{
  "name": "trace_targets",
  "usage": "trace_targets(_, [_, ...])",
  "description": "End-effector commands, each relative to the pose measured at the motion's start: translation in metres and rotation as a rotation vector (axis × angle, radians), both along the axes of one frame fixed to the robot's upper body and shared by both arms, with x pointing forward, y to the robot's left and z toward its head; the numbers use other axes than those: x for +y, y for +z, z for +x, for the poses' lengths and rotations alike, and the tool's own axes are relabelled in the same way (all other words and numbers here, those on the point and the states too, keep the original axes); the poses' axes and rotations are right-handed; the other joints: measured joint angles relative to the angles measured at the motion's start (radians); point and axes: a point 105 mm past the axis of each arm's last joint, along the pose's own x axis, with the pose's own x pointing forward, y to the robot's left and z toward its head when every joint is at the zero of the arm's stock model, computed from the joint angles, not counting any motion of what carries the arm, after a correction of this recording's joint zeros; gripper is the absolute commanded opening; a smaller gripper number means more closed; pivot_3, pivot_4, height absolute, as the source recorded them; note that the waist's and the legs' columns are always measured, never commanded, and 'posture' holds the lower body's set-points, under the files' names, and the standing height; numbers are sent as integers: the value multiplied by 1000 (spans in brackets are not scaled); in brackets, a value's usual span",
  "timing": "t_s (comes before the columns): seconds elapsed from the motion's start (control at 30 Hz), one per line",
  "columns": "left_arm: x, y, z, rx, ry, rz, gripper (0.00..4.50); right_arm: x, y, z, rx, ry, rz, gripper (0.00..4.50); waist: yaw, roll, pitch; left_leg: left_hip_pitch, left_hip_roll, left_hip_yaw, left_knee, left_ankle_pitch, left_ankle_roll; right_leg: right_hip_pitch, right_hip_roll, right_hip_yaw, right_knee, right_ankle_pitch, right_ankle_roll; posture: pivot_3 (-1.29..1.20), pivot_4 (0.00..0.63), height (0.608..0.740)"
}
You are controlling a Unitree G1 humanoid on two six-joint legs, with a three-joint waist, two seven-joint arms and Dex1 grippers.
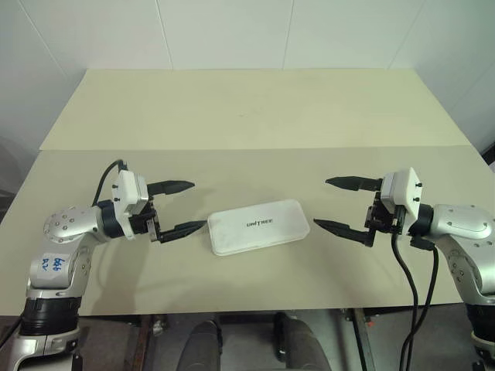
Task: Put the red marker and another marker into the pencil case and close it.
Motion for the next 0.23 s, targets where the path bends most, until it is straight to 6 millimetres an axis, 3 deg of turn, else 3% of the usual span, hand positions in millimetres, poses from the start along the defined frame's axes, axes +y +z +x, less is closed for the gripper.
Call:
trace_targets(0.03, [-6, 6, 2, -52, -12, 2, 4457, -9, 12, -3, -54, -13, -13, 4500, 0, 0, 0, 0, 0, 0, 0, 0, 0, 0, 0, 0, 0, 0, 0, 0, 150, 740])
trace_targets(0.23, [-13, 9, -4, -51, -21, 2, 4457, -12, 9, -1, -40, -28, 6, 4500, -4, 0, 0, 1, 0, 0, 0, 0, 0, 0, 0, 0, 1, 0, 0, 0, 150, 740])
